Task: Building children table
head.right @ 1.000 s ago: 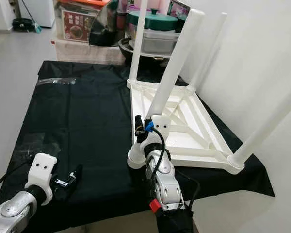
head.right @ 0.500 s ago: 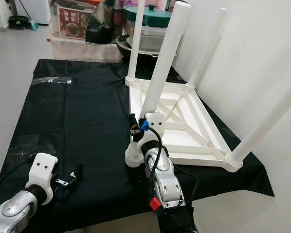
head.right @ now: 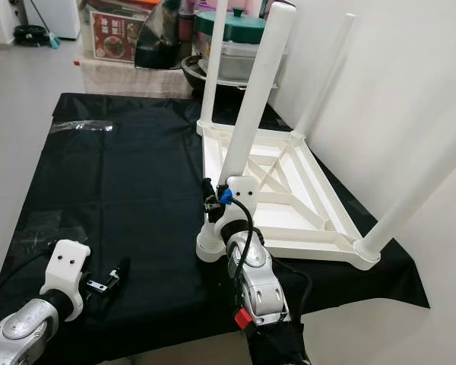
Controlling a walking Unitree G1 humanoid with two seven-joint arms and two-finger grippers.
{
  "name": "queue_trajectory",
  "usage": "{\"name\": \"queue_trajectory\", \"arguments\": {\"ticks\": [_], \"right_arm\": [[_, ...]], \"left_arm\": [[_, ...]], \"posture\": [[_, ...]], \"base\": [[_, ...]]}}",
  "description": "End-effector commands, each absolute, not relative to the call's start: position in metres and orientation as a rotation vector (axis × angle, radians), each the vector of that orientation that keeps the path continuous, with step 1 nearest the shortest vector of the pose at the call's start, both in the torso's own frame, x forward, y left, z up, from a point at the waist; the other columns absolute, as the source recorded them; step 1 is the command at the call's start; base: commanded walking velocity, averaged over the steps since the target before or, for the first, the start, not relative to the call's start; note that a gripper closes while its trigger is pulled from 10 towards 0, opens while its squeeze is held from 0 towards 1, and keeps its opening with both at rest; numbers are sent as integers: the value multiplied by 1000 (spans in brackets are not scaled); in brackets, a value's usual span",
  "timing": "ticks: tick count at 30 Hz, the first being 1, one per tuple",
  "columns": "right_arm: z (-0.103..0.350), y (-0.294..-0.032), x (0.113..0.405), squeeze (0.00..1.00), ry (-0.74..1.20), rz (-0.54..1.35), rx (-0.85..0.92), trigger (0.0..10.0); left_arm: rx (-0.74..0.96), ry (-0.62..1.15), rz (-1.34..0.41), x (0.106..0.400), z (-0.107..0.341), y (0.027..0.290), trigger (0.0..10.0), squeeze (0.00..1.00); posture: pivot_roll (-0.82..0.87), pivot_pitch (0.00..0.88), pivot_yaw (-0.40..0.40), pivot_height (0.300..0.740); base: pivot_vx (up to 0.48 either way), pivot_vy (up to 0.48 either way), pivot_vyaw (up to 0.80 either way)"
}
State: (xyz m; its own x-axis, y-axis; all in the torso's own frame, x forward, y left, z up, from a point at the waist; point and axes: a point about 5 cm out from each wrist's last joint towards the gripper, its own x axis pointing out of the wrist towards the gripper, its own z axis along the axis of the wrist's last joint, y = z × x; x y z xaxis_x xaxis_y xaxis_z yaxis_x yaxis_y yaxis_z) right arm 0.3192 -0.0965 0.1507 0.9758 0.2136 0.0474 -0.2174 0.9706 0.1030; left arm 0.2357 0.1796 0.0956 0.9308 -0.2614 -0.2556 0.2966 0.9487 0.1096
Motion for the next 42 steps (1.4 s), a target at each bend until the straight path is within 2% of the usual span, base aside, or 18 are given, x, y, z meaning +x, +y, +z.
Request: {"name": "queue_trajectory", "arguments": {"ticks": [1,42], "right_arm": [[126,-103,319,0,73,191,50,0],[125,-99,328,0,53,187,47,0]], "left_arm": [[154,242,-296,236,94,176,10000,0],[18,147,-271,240,111,182,10000,0]], "posture": [[90,0,-147,740],[95,0,-147,740]], "base": [[0,0,0],[18,0,0]]}}
